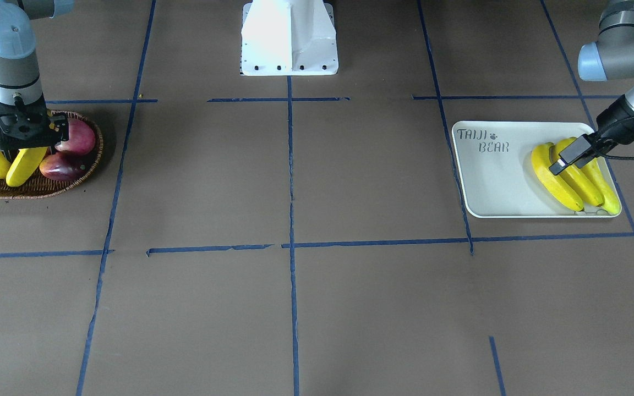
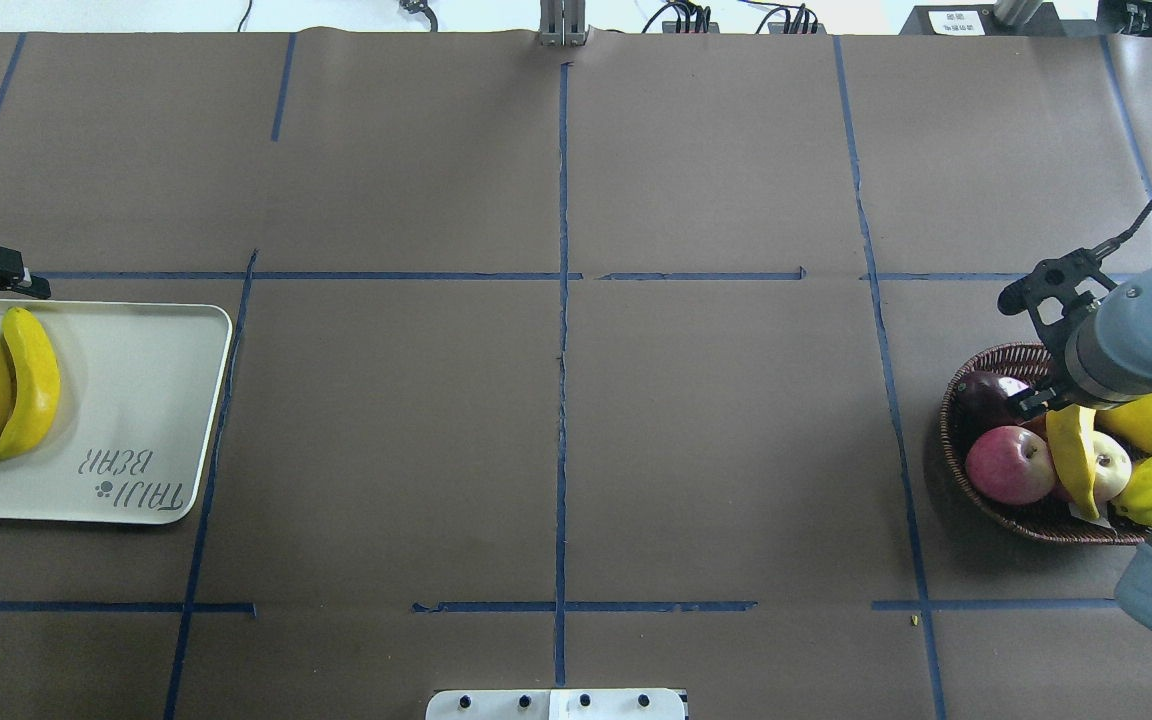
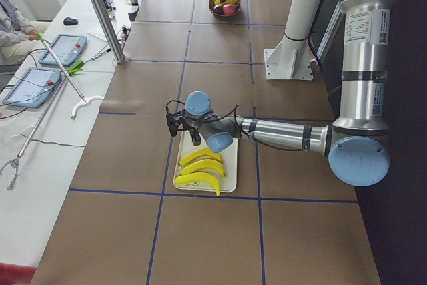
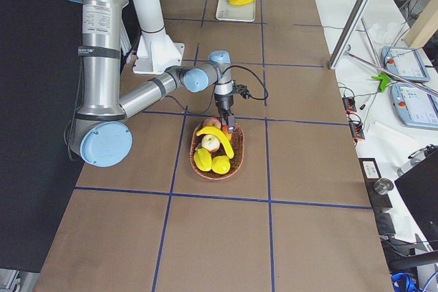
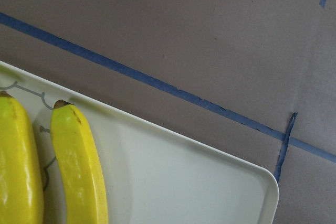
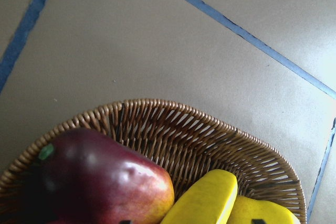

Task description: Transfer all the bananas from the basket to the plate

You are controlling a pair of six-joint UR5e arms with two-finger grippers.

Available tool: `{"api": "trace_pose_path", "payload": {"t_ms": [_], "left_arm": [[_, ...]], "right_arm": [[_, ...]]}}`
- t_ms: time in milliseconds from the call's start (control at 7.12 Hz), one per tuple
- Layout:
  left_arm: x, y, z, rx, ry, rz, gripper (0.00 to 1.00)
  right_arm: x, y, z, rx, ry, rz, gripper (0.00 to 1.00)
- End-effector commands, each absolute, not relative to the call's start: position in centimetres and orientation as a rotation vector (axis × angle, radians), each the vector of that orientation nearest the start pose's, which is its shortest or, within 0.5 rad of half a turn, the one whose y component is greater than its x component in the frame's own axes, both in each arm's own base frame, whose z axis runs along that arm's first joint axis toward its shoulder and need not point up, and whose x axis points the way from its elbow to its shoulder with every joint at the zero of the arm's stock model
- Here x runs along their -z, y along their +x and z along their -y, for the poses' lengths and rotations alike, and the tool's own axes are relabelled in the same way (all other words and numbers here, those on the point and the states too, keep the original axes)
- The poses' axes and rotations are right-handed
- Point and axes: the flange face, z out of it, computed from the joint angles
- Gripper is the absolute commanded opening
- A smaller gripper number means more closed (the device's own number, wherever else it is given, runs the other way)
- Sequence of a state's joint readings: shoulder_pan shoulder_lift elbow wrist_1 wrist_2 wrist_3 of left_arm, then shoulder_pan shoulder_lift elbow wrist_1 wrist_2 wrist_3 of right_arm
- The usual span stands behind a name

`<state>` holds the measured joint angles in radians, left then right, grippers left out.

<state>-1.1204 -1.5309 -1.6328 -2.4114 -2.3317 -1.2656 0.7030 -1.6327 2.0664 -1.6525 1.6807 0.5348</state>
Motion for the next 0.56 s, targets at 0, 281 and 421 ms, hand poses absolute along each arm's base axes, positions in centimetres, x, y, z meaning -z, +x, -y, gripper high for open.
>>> {"api": "trace_pose_path", "payload": {"t_ms": [0,281,421], "left_arm": [[-54.92,15.75,47.35,0.405,-0.002,-1.089,1.00],[-54.92,15.75,47.35,0.405,-0.002,-1.089,1.00],[-54.92,15.75,47.35,0.405,-0.002,-1.089,1.00]], "right_arm": [[-48.53,-27.78,38.13,0.374,0.188,0.277,0.81],[-48.94,-28.30,37.49,0.392,0.171,0.229,0.81],[-49.12,-28.36,37.38,0.395,0.167,0.223,0.80]]}}
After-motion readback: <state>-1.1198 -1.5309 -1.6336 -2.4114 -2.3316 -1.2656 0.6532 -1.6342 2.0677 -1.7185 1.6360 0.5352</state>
